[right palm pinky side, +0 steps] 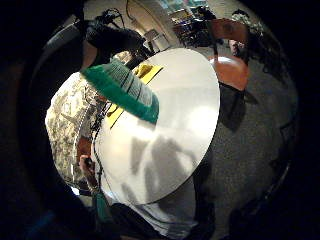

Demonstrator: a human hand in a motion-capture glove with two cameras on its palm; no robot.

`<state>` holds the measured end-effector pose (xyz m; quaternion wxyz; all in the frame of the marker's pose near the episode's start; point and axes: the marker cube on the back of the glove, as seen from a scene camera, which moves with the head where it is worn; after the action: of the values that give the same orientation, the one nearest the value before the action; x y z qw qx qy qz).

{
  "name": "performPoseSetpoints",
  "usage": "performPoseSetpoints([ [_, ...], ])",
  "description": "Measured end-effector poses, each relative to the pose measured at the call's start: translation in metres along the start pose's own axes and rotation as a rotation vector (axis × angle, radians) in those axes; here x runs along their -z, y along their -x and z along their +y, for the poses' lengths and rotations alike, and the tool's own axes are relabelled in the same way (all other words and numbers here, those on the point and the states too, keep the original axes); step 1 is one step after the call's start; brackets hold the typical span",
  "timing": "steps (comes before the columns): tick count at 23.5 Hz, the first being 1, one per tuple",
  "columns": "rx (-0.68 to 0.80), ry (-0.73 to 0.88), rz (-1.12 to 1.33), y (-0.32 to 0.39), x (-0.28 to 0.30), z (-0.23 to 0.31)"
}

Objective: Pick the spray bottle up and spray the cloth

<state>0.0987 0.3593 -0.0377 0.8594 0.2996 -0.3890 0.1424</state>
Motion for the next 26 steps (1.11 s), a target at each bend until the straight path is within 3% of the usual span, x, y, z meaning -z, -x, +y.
performPoseSetpoints([
  [8, -0.040, -0.019, -0.047, -0.016, -0.015, -0.032],
  [17, 0.015, -0.217, -0.161, -0.015, -0.010, -0.029],
  [26, 0.003, -0.222, -0.180, -0.013, -0.014, -0.028],
])
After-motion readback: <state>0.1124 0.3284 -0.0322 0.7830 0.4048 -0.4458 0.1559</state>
